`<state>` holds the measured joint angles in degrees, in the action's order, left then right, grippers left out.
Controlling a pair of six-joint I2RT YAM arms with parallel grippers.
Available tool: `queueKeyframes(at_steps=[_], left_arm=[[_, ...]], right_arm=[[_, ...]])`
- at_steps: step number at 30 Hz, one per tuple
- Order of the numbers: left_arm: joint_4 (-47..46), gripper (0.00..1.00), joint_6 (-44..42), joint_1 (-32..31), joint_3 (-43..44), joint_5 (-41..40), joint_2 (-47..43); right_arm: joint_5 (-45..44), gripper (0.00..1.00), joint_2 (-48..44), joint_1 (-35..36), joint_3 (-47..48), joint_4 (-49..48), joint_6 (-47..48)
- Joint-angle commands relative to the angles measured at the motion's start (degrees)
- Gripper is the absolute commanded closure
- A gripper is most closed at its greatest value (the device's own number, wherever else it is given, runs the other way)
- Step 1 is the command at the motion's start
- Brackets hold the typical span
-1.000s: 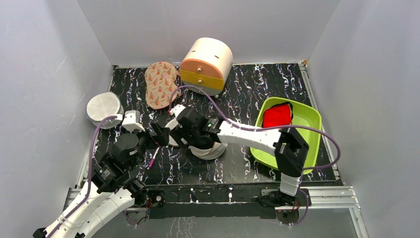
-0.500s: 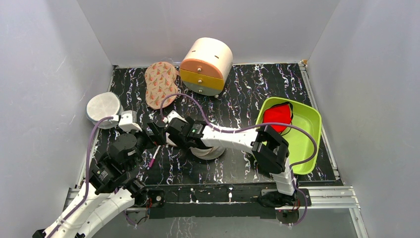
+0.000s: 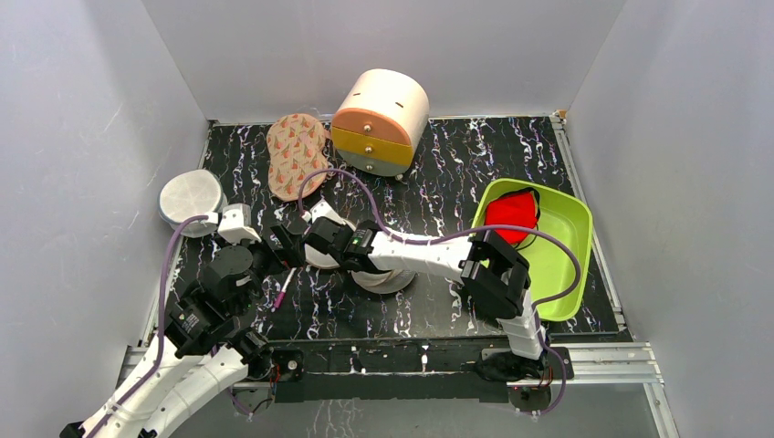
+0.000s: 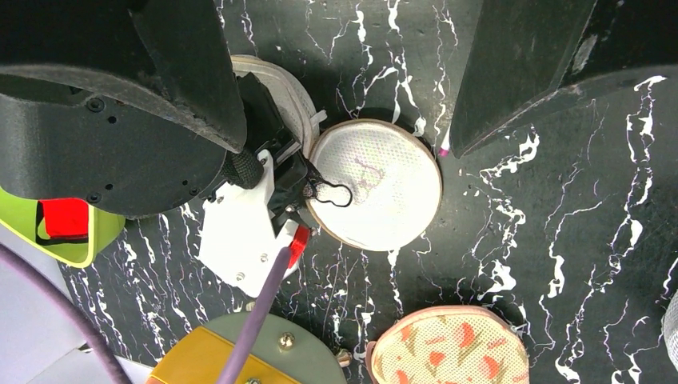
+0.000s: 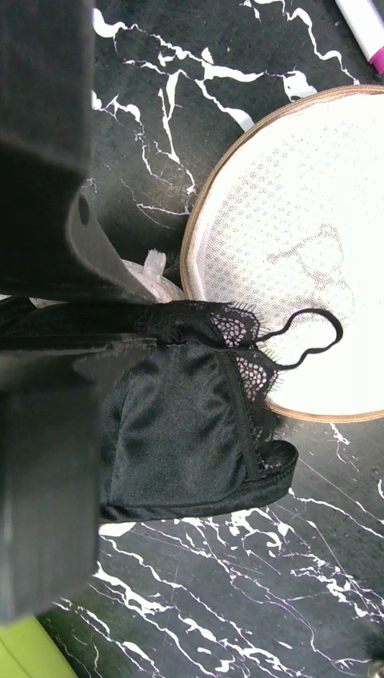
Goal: Unzip the laundry bag and remove the bra
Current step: Pick up the bra from the laundry bag.
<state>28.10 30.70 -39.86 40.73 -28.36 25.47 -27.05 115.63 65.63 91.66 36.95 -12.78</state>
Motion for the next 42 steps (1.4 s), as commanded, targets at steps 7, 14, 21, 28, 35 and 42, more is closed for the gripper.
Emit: queueKeyframes(at_steps=[7, 14, 21, 28, 35, 42], left_arm=[[-3.7, 0.02, 1.5, -0.3, 0.6, 3.3, 1.1], [-5.8, 0.02, 2.7, -0.3, -1.6, 6.5, 2.4], [-13.2, 0.16, 3.2, -0.3, -6.9, 19.1, 8.5], [-22.8, 0.24, 8.0, -0.1, -7.7, 32.5, 20.1], [-31.0, 0.35, 12.2, -0.1, -12.6, 40.8, 27.3], [-32.5, 0.25, 11.0, -0.1, -15.8, 39.8, 33.5]], right_arm=[[0.6, 1.0, -14.7, -0.3, -5.4, -12.1, -2.9], [7.3, 1.0, -35.6, -2.4, -21.5, -33.4, -5.9], [6.6, 1.0, -46.1, -2.8, -29.4, -46.1, -8.7], [6.4, 1.0, -48.5, -2.9, -29.9, -48.3, -9.3], [5.6, 1.0, -49.3, -2.9, -31.1, -49.4, -11.1], [5.6, 1.0, -49.6, -2.9, -29.6, -51.5, -11.9]])
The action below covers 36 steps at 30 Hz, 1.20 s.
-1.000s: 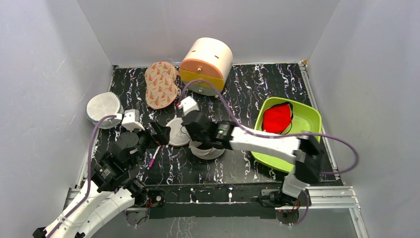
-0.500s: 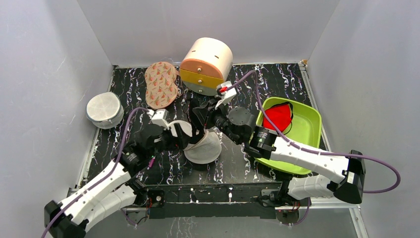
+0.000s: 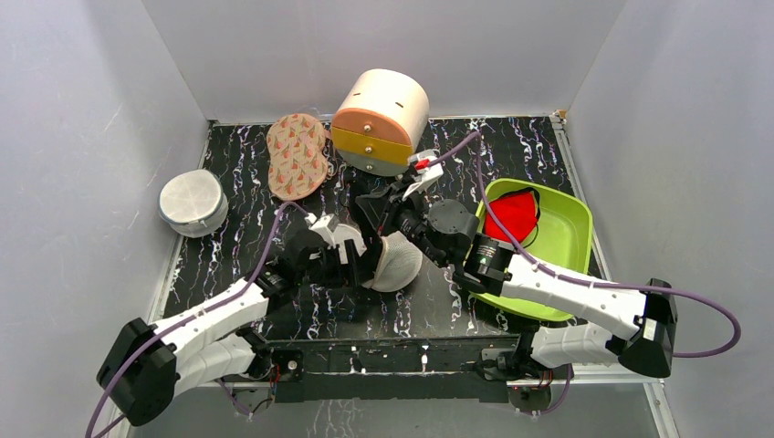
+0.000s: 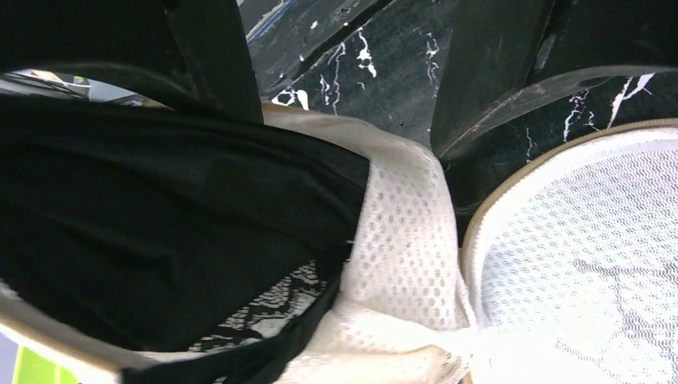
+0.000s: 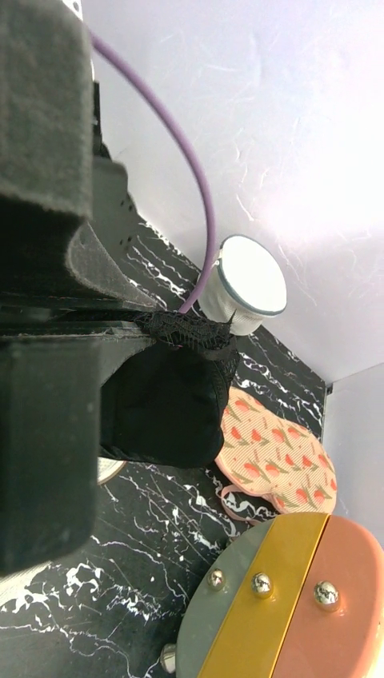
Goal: Unzip the laundry bag and remove the bra
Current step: Pick up the bra from the laundry bag.
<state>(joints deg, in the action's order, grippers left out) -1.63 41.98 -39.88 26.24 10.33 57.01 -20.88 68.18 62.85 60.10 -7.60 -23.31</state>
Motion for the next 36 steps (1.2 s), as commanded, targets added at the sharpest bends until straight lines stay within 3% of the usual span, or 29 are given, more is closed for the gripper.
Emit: queueKeyframes(at_steps=[1, 18, 30, 36], left_arm=[[-2.9, 0.24, -0.6, 0.0, -1.4, 0.6, 2.4], [-2.2, 0.18, -2.9, 0.0, -3.5, -2.0, 1.7], [1.9, 0.1, -9.4, 0.1, -0.3, -3.6, -11.6], [6.5, 0.05, -9.9, 0.1, 1.6, -7.9, -14.3]], right_arm=[[-0.5, 1.0, -2.1, -0.1, 2.4, -7.4, -1.6], [-5.6, 1.0, -9.0, -0.2, 0.6, -15.1, -6.6], [-5.9, 1.0, -6.5, -0.2, -1.1, -10.2, -7.7], [-5.8, 1.0, -6.3, -0.2, 4.4, -8.0, -0.2]])
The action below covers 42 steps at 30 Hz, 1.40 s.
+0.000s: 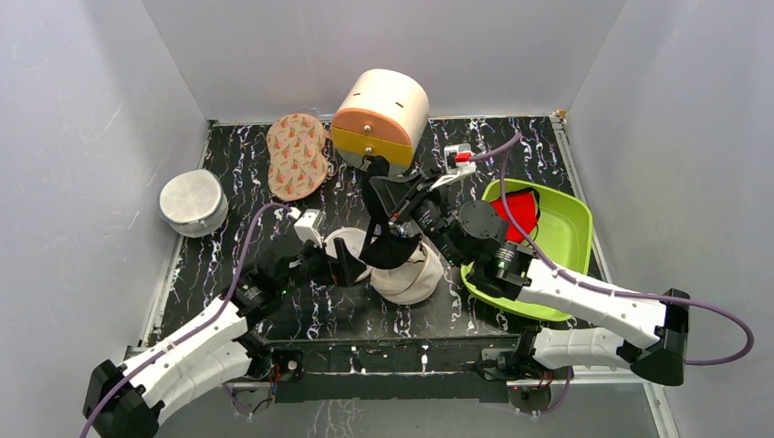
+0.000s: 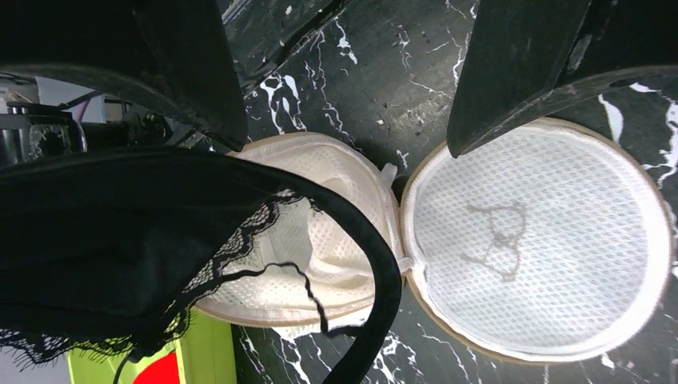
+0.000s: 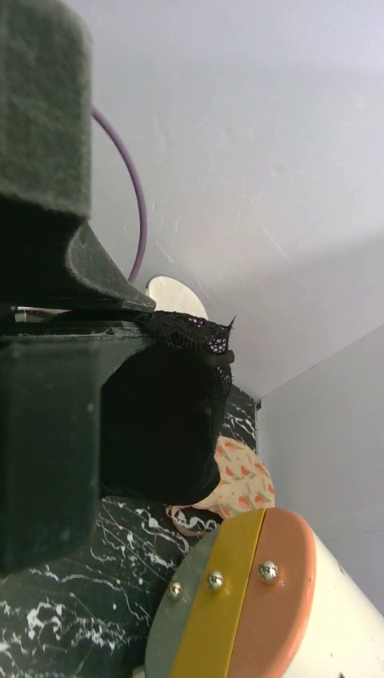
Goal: Unzip the laundry bag and remove the bra
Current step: Pick up the bra from the laundry bag, then place the bra in the bin.
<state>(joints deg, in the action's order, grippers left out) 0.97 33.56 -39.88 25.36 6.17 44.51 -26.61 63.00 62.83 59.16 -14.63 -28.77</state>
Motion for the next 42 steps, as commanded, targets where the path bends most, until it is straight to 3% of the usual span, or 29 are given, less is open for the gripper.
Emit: queueKeyframes(at_steps=[1, 6, 10, 13, 16, 18, 19, 23, 25, 33, 37, 42], left_arm=[[4.2, 0.05, -1.5, 0.1, 2.6, -4.7, -2.3], [6.7, 0.02, -0.4, 0.1, 2.9, -10.0, -4.7], [8.4, 0.01, -0.2, 0.1, 3.7, -12.6, -4.9], [8.4, 0.02, -0.2, 0.1, 4.4, -12.4, -3.3], [7.9, 0.02, 0.2, 0.1, 4.7, -11.8, -1.8], [8.2, 0.02, 0.8, 0.1, 5.0, -11.4, -1.5], [8.4, 0.02, 0.9, 0.1, 5.0, -11.3, -1.7], [10.6, 0.02, 1.0, 0.1, 5.5, -11.5, -2.9], [11.4, 0.02, 1.2, 0.1, 5.4, -11.8, -3.6], [11.3, 0.02, 0.6, 0.1, 5.5, -12.0, -3.6], [10.1, 0.02, 1.1, 0.1, 5.7, -11.4, -2.7], [10.2, 0.02, 1.6, 0.1, 6.0, -11.2, -2.9]], right_arm=[[-0.3, 1.0, -1.5, -0.2, 6.2, -0.7, 7.4], [-6.2, 1.0, -5.1, -0.2, 8.9, 1.2, 20.0], [-22.9, 1.0, -9.0, -0.2, 4.6, 1.8, 34.8], [-31.5, 1.0, -9.1, -1.7, 3.0, 2.1, 40.5], [-28.1, 1.0, -7.2, -10.5, 8.7, 11.6, 34.7], [-23.9, 1.0, -4.2, -24.5, 9.5, 18.9, 27.8], [-23.8, 1.0, -3.9, -28.1, 9.0, 21.6, 24.7], [-26.1, 1.0, -6.1, -36.5, 5.2, 29.0, 12.9], [-23.5, 1.0, -10.1, -40.8, 1.1, 26.5, 9.9], [-28.5, 1.0, -11.8, -45.4, 2.9, 27.3, 11.7], [-28.2, 1.0, -11.9, -45.8, -1.3, 25.9, 13.2], [-18.0, 1.0, -13.2, -46.0, -8.8, 34.5, -0.8]])
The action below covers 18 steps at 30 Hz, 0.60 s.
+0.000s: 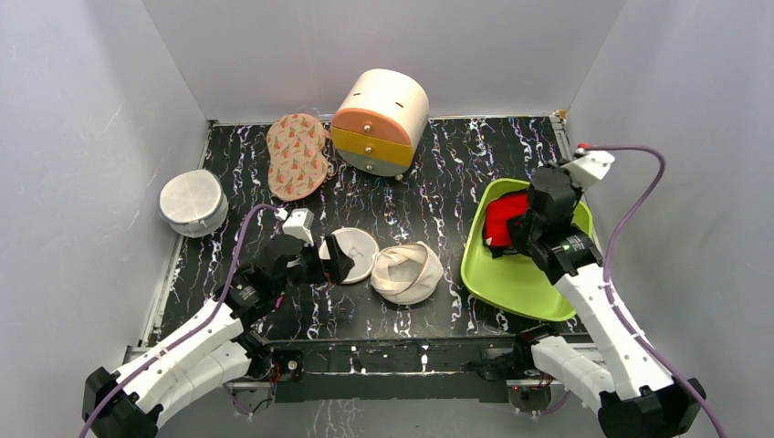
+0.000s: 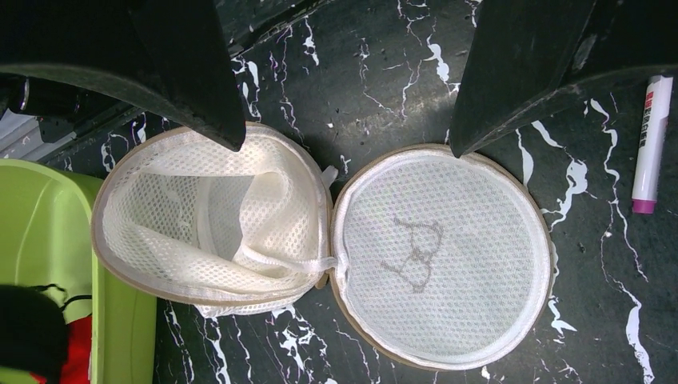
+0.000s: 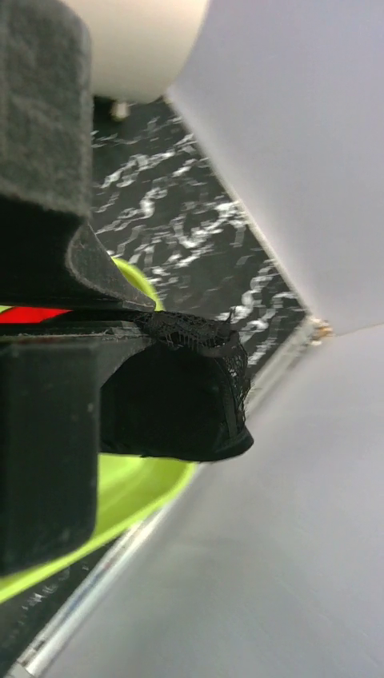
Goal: Unzip the laundry bag and remove the bra
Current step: Place the bra in the bin.
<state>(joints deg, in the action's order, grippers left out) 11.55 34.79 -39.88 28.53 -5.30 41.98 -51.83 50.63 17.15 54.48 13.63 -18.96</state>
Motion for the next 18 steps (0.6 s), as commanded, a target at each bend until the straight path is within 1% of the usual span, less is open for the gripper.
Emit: queueKeyframes(at_steps=[1, 4, 6, 8, 10, 15, 17, 18], left_arm=[[0.2, 0.02, 0.3, 0.1, 3.1, 0.1, -0.4], [1.4, 0.02, -0.1, 0.1, 3.4, -0.5, -0.8], [1.5, 0.02, -0.3, 0.1, 3.3, -0.6, -0.9], [1.3, 0.02, -0.6, 0.1, 3.4, -0.6, -0.7], [0.7, 0.02, -0.6, 0.1, 3.5, -0.7, 0.0], [0.0, 0.02, 0.2, 0.1, 4.3, 0.2, 2.8], [0.6, 0.01, 0.2, 0.1, 5.0, 0.5, 3.8], [1.2, 0.02, -0.1, 0.1, 5.4, 0.3, 4.1]], right_arm=[[9.4, 1.0, -1.3, -0.3, -5.5, 7.5, -13.2], [15.9, 1.0, -2.0, -0.3, -9.0, 9.8, -18.0], [17.4, 1.0, -1.2, -0.3, -9.5, 12.9, -20.4], [15.8, 1.0, 0.4, -0.4, -9.3, 16.9, -23.5], [14.7, 1.0, 2.6, -0.5, -9.4, 18.8, -24.6], [11.5, 0.97, 8.7, -1.7, -9.2, 18.5, -25.7], [11.7, 0.94, 10.7, -1.9, -8.2, 18.3, -25.6], [11.9, 0.91, 11.4, -2.1, -7.9, 18.2, -25.8]])
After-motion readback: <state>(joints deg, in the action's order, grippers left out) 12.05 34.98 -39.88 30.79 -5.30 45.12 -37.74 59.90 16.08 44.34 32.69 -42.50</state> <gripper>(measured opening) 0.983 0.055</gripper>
